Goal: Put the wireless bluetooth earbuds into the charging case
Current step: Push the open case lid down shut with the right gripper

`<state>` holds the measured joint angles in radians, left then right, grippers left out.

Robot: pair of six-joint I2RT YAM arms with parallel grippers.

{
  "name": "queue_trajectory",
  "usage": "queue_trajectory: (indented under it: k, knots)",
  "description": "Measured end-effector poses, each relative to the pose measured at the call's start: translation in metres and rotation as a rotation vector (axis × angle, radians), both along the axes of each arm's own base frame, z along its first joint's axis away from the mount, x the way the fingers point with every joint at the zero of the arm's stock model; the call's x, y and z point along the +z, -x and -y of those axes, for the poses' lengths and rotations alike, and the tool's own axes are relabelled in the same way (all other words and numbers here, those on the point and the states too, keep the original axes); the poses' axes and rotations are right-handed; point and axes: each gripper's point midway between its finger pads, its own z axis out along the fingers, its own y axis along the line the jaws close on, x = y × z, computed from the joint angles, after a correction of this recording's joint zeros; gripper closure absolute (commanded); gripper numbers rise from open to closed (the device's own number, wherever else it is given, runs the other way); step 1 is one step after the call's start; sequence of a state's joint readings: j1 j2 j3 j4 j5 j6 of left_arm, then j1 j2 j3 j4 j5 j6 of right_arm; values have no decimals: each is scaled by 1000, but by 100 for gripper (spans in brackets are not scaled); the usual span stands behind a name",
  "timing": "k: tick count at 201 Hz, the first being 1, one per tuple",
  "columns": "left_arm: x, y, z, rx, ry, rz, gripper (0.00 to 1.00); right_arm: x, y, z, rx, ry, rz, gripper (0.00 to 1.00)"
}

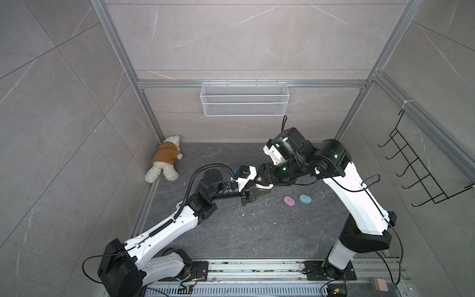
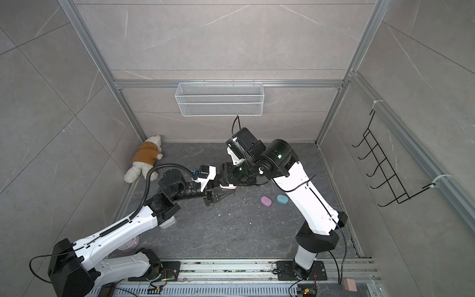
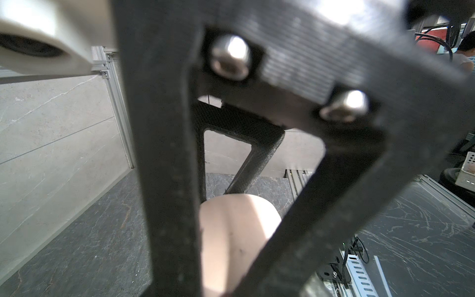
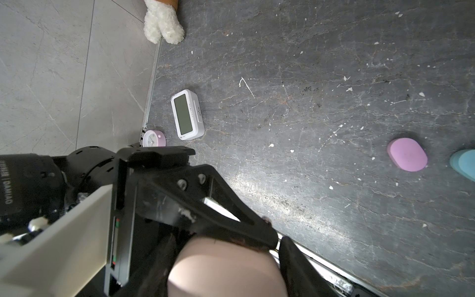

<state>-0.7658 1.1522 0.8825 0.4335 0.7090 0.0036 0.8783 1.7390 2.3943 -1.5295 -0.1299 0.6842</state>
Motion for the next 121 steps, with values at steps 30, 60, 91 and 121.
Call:
queue_trajectory:
  k: [30, 60, 91, 121]
  knots:
    - [0, 0, 0, 0, 0, 0, 83, 0, 0, 0, -1, 1, 1, 48]
    - [0, 0, 0, 0, -1, -1, 70, 0, 0, 0, -2, 1, 1, 48]
    - [-1, 0, 0, 1, -6, -1, 55, 0, -1, 1, -4, 3, 4, 47]
    - [-6, -2, 1, 17, -26, -2, 38, -1, -1, 1, -7, 3, 3, 48]
